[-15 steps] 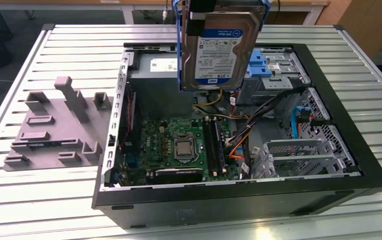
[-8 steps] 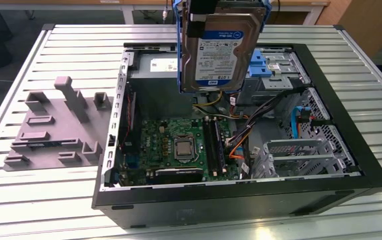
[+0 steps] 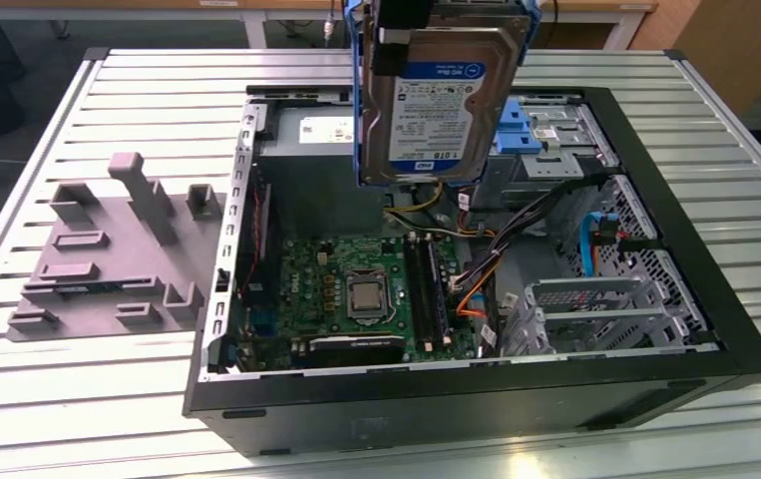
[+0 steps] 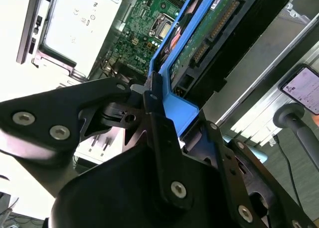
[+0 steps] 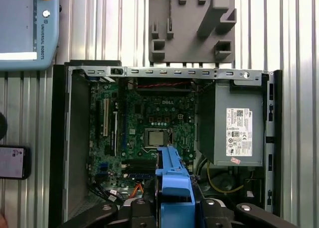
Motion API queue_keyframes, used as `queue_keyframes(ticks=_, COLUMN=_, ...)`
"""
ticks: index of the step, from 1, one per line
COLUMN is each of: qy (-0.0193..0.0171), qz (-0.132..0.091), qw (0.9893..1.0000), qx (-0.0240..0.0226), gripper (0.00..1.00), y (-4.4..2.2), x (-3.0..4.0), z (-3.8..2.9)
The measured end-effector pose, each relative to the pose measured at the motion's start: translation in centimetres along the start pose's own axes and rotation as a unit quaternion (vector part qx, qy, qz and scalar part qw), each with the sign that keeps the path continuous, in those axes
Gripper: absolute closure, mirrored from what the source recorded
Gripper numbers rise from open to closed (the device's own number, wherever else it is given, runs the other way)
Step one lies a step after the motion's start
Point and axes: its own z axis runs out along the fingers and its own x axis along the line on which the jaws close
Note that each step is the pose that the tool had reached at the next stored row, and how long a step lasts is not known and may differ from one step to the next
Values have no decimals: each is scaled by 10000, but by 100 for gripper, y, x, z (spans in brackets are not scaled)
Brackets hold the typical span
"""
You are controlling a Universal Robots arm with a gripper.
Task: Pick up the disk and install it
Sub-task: 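Insert the disk into the insertion slot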
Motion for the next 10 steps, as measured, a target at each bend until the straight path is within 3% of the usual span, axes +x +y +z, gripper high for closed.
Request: queue_keyframes(ticks=10, qy=1, qz=1, qw=10000, qx=0, gripper=64, y=-3, x=304, z=8)
